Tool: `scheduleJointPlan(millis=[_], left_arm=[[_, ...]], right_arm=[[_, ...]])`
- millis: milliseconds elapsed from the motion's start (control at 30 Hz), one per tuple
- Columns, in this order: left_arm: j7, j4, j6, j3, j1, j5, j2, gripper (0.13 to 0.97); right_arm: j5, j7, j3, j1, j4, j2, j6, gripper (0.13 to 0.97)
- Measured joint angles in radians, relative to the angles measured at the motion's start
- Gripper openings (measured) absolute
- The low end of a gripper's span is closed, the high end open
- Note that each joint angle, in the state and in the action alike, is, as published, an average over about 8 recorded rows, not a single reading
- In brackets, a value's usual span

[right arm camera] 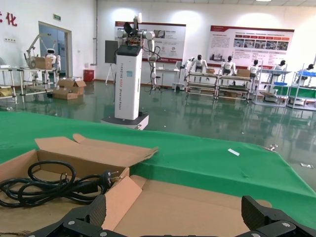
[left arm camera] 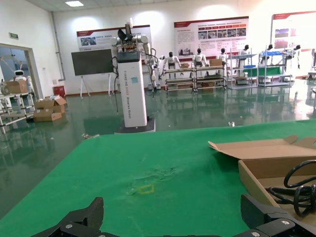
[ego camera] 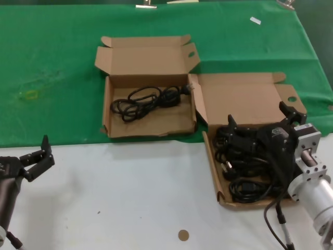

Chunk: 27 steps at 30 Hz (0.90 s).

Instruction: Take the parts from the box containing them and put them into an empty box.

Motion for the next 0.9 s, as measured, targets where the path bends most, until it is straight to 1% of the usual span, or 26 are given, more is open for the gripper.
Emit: scheduleJointPlan(millis=[900], left_arm=[[0.0, 0.0, 0.0, 0.0, 0.0, 0.0, 0.0, 0.966]], right_arm=[[0.0, 0.0, 0.0, 0.0, 0.0, 0.0, 0.0, 0.966]])
